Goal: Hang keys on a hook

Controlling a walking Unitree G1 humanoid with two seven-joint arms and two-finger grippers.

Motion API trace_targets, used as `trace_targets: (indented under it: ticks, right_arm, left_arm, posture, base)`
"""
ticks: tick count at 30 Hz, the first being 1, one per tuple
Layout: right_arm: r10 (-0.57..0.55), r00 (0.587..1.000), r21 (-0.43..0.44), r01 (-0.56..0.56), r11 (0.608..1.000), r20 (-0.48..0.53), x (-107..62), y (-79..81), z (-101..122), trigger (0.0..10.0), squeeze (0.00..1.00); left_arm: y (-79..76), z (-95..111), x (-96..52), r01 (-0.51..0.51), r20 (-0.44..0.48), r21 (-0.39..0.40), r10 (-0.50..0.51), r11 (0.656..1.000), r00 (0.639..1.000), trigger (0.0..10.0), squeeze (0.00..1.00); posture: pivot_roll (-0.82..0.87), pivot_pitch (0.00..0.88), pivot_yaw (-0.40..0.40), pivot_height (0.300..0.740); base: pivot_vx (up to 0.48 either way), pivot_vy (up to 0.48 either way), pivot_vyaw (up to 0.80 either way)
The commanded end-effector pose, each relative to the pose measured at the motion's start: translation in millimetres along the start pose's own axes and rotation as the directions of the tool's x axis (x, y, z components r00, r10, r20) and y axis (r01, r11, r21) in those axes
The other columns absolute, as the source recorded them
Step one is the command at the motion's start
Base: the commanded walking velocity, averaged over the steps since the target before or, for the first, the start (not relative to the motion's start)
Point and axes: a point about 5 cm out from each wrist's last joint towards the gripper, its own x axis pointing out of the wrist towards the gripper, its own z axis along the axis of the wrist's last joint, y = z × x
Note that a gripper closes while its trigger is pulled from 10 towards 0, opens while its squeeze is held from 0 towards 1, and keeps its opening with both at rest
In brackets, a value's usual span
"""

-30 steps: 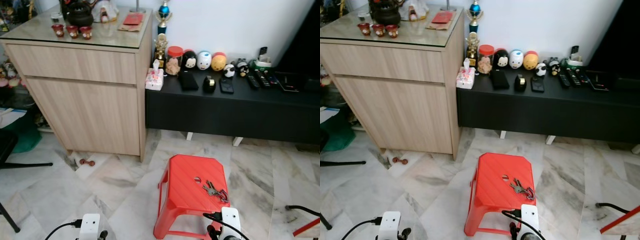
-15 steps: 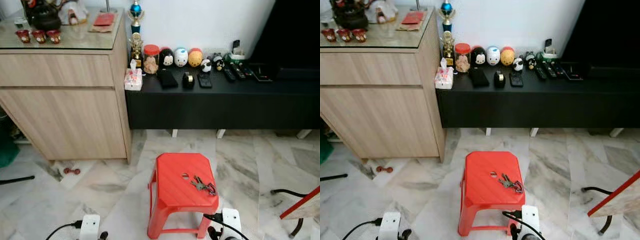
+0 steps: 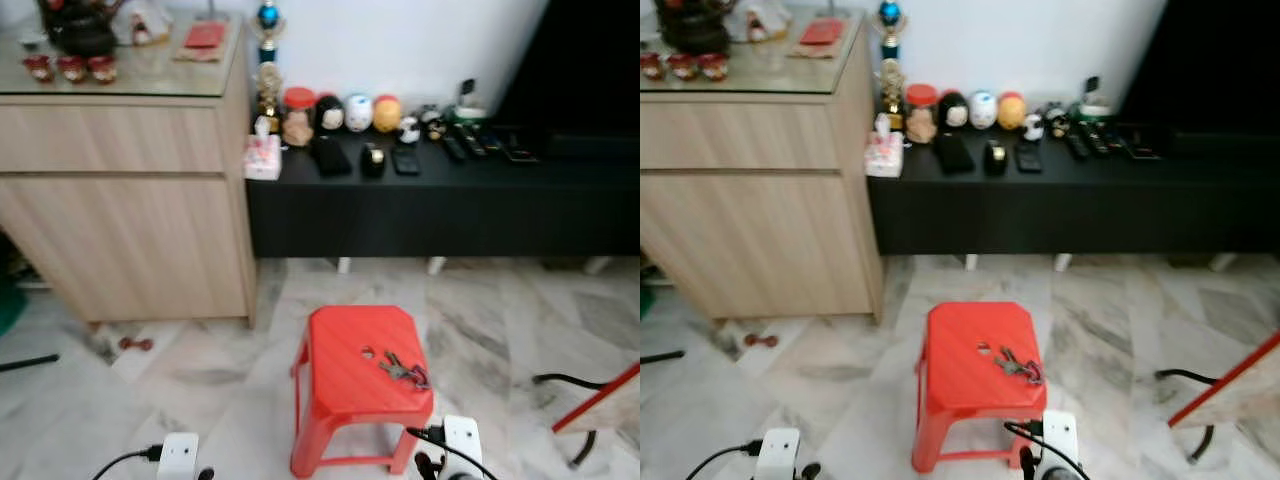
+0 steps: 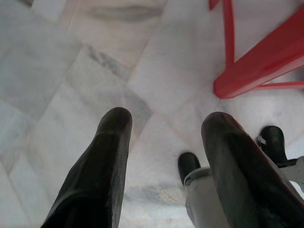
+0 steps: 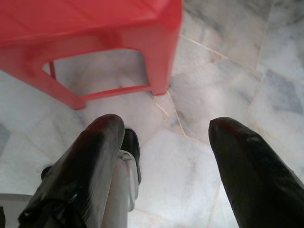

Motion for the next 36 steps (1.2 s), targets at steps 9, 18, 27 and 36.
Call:
trace_targets:
  ticks: [9, 18, 27, 36]
  right_arm:
    - [-0.014, 1.0, 0.006, 0.014, 1.0, 0.009, 0.0, -3.1, 1.6, 10.0, 0.0]
    - [-0.024, 1.0, 0.019, 0.024, 1.0, 0.011, 0.0, -3.3, 2.0, 10.0, 0.0]
    - [-0.027, 0.999, 0.019, 0.026, 0.999, 0.023, 0.0, -3.4, 3.3, 10.0, 0.0]
    - [-0.028, 0.999, 0.019, 0.027, 0.999, 0.029, 0.0, -3.6, 3.7, 10.0, 0.0]
  left_arm:
    - [-2.5, -5.3, -1.2, 0.007, -0.022, -0.003, -0.007, 1.0, 1.0, 10.0, 0.0]
    - [-0.8, -5.8, -1.2, 0.003, -0.026, -0.008, -0.003, 1.0, 1.0, 10.0, 0.0]
    - [0.4, -6.5, -1.4, -0.003, -0.03, -0.007, 0.003, 1.0, 1.0, 10.0, 0.0]
    - [2.5, -8.4, -2.1, -0.011, -0.032, -0.017, 0.011, 1.0, 0.999, 10.0, 0.0]
  posture:
    - [-0.02, 0.0, -0.06, 0.74]
    - [-0.02, 0.0, -0.06, 0.74]
    - [-0.02, 0.0, -0.061, 0.74]
    - [-0.02, 0.0, -0.063, 0.74]
  base:
    - [0.145, 0.0, 0.0]
    - [0.294, 0.0, -0.21]
    - [0.237, 0.0, -0.16]
    - [0.0, 0.0, 0.0]
